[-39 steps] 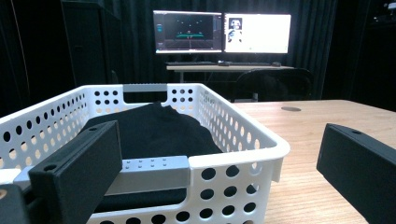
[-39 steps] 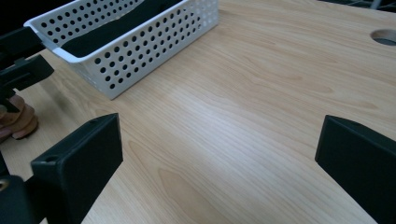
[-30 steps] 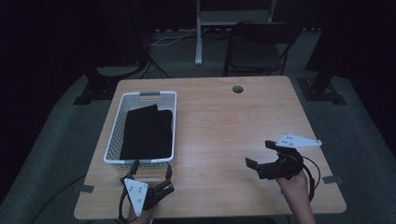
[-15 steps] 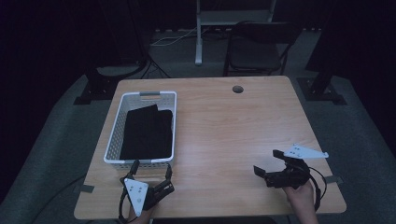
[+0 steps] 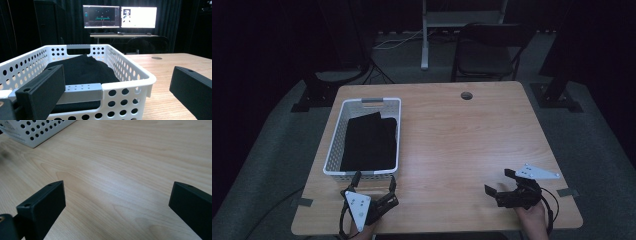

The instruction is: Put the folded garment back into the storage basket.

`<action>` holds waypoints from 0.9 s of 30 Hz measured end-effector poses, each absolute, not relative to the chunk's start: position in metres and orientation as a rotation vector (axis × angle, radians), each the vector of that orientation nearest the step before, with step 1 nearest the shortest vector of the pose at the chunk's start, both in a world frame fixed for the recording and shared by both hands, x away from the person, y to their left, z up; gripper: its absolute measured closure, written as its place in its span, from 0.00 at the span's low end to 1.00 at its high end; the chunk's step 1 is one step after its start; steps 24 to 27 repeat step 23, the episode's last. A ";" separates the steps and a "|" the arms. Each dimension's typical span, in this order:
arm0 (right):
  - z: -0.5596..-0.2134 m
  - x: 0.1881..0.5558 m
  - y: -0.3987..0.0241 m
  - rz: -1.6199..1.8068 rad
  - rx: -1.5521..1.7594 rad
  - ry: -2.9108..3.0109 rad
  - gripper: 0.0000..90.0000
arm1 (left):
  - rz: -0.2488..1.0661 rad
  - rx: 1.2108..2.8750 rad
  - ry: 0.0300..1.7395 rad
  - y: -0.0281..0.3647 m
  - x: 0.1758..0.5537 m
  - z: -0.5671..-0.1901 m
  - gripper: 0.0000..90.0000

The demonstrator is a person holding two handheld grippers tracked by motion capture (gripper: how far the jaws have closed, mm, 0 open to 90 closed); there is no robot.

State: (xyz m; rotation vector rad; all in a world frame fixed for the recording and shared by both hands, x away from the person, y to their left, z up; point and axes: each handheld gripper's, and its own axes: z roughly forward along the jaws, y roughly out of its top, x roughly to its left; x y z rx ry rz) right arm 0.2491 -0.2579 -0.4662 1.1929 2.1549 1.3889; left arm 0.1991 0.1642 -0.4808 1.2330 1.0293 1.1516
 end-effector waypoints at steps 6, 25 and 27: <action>-0.471 0.249 -0.250 1.318 1.178 2.143 0.01 | 1.153 1.232 1.028 0.164 0.199 -0.481 0.01; -0.472 0.248 -0.242 1.205 1.187 2.107 0.01 | 1.152 1.234 1.030 0.164 0.199 -0.481 0.01; -0.472 0.248 -0.242 1.205 1.187 2.107 0.01 | 1.152 1.234 1.030 0.164 0.199 -0.481 0.01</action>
